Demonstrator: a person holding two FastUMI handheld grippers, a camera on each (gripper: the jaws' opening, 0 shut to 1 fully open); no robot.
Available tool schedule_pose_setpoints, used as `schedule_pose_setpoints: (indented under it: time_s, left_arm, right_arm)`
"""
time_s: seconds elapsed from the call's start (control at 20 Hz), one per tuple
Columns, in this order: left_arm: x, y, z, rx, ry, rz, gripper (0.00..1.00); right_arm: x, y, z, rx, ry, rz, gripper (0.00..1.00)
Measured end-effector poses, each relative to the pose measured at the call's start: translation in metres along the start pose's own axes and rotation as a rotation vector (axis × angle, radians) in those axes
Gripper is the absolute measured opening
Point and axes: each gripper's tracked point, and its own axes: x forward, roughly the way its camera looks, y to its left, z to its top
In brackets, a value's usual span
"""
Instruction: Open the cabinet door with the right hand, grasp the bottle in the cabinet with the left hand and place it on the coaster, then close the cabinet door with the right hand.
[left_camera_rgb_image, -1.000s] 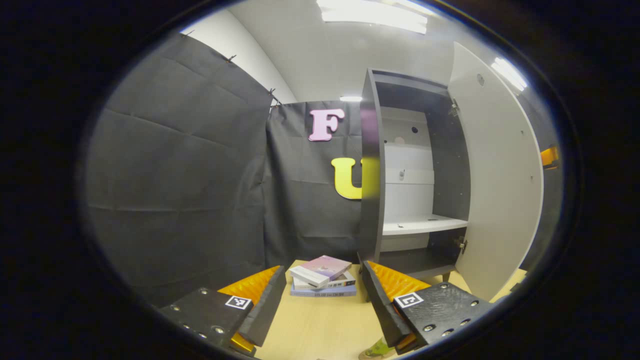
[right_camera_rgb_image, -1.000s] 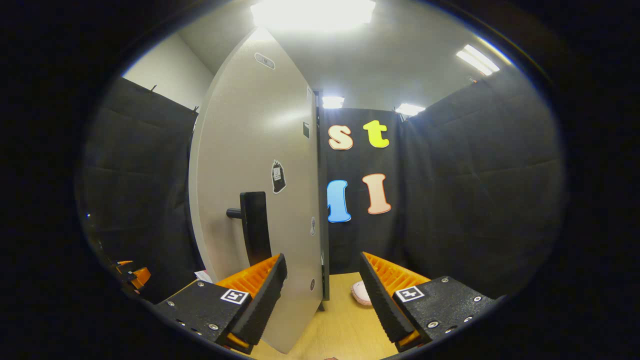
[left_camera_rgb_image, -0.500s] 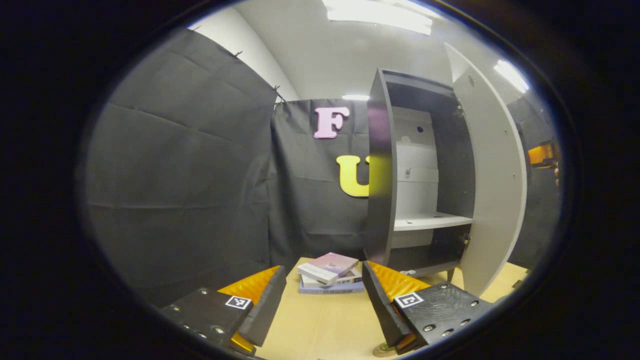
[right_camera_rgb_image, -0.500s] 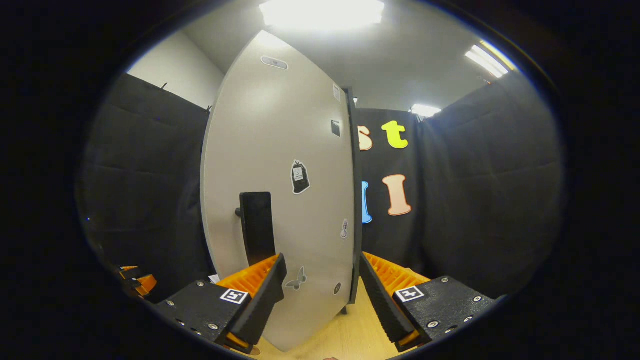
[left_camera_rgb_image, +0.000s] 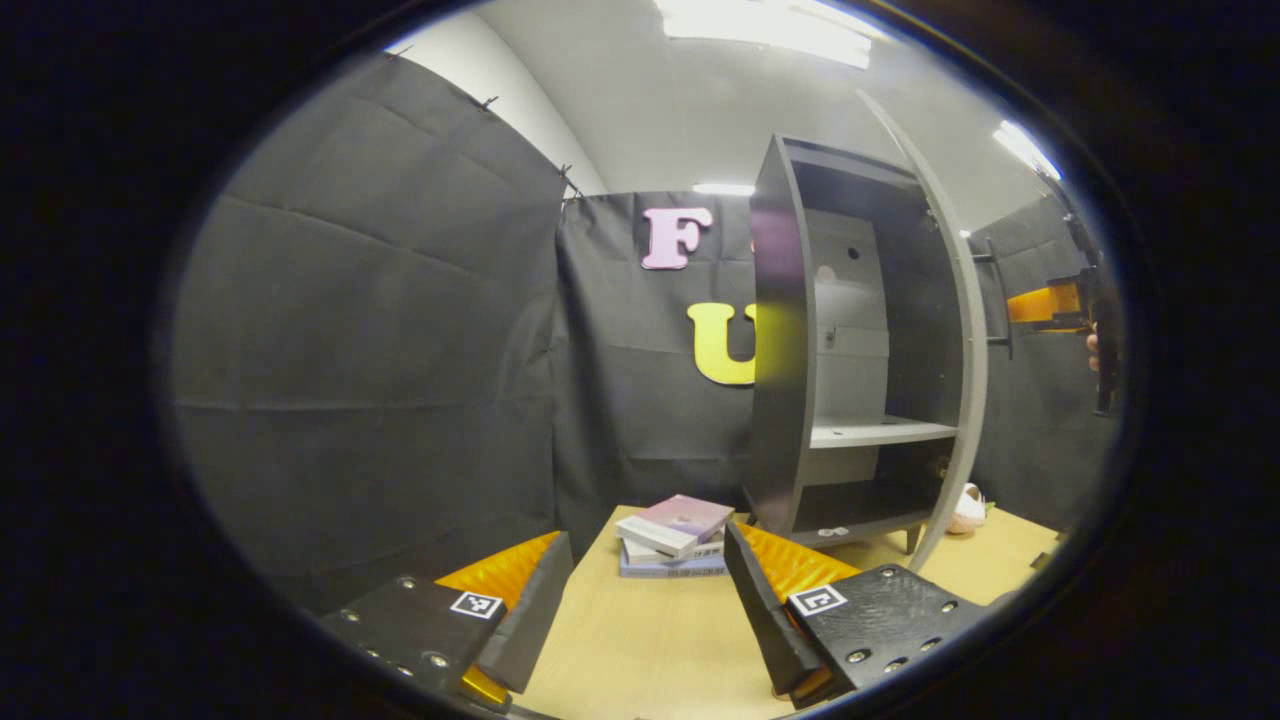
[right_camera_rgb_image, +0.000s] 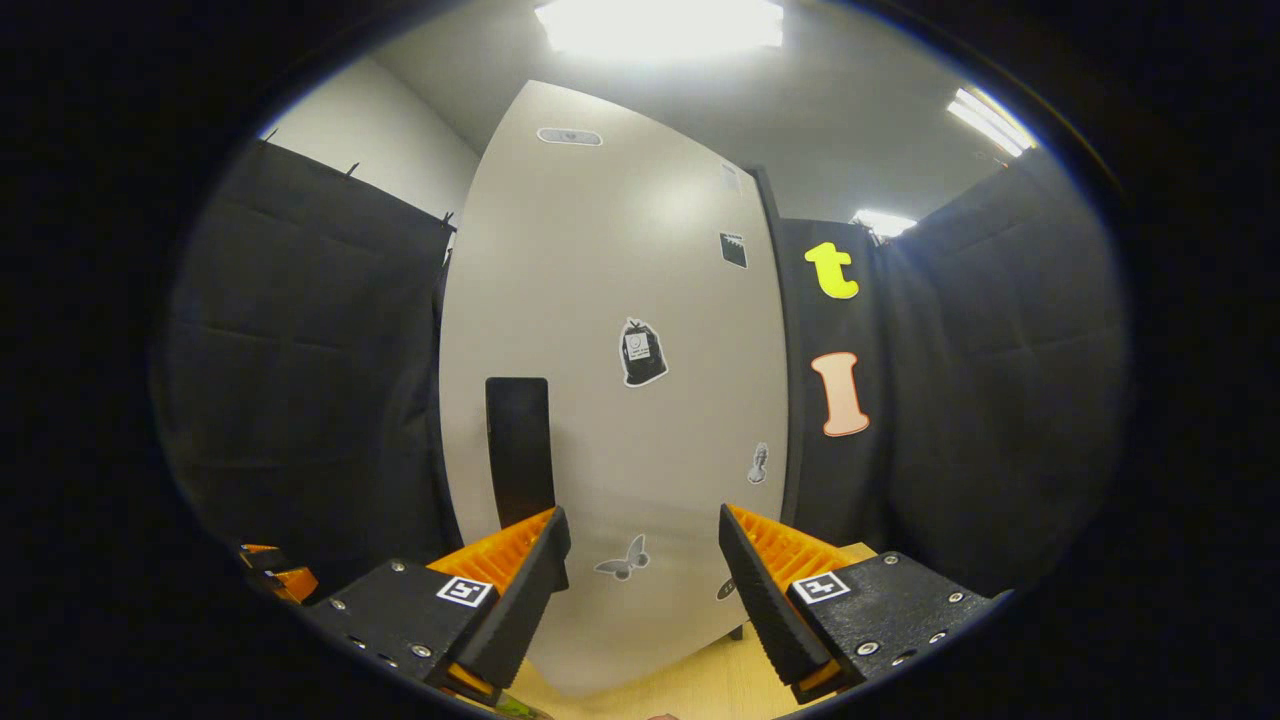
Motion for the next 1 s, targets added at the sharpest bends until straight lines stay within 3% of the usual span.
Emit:
schedule_pose_setpoints:
  time_s: [0.1,0.45,0.7,0.85,1.0]
  left_arm:
    - [-0.001,0.006,0.0,0.002,0.0,0.001,0.92]
    - [0.006,-0.001,0.006,0.009,-0.004,-0.031,0.92]
    - [0.007,-0.039,0.027,0.022,-0.04,-0.067,0.92]
    - [0.007,-0.072,0.037,0.028,-0.051,-0.097,0.83]
    - [0.002,-0.103,0.043,0.028,-0.054,-0.118,0.88]
  right_arm:
    - [0.004,0.007,-0.006,0.013,0.007,0.011,0.93]
    - [-0.009,0.0,-0.023,-0.016,0.024,0.0,0.93]
    - [-0.027,-0.028,-0.022,-0.024,0.011,-0.007,0.93]
    - [-0.037,-0.048,-0.022,0.0,0.005,-0.009,0.93]
    - [-0.046,-0.074,-0.023,0.016,0.008,-0.009,0.93]
